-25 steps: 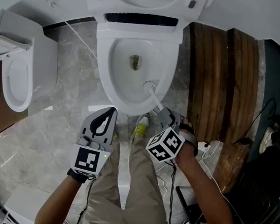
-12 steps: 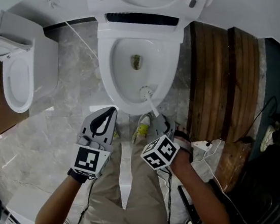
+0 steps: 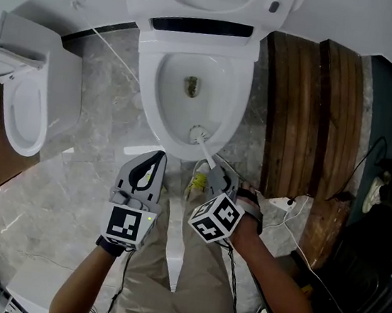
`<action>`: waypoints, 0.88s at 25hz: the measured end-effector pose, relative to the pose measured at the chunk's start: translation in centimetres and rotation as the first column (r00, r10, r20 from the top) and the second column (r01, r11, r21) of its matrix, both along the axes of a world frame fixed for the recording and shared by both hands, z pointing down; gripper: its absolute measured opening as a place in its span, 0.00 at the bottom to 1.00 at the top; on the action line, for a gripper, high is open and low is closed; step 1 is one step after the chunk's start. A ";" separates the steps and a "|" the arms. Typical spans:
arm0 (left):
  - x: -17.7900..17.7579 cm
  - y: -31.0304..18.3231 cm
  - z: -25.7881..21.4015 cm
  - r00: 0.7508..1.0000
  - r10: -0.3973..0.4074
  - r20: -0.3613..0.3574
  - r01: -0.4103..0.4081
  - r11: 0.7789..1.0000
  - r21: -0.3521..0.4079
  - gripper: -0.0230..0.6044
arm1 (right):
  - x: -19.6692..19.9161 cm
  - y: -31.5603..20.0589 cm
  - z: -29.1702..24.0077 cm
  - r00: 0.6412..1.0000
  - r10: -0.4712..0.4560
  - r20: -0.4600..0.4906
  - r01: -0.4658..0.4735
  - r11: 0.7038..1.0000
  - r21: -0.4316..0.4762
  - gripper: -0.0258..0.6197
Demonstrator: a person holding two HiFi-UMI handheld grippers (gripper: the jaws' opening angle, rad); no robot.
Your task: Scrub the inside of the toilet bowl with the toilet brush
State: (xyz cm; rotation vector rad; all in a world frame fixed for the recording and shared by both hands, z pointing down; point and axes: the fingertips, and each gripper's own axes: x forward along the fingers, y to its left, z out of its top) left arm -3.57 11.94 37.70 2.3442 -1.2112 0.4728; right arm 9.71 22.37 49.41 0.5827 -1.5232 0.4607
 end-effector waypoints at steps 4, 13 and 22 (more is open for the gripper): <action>-0.5 0.3 0.6 1.000 0.001 0.005 -0.001 1.000 -0.023 0.05 | -1.4 0.2 -0.1 1.000 0.010 0.017 -0.010 1.000 -0.005 0.28; -1.5 0.8 1.2 1.000 -0.026 -0.002 0.026 0.998 -0.053 0.05 | -3.7 -0.3 -0.2 0.998 0.028 0.058 -0.028 1.000 -0.004 0.28; -3.1 0.8 1.7 0.998 -0.059 0.008 0.059 0.997 -0.058 0.05 | -5.7 -2.1 0.0 0.996 0.016 0.089 -0.016 1.000 -0.002 0.28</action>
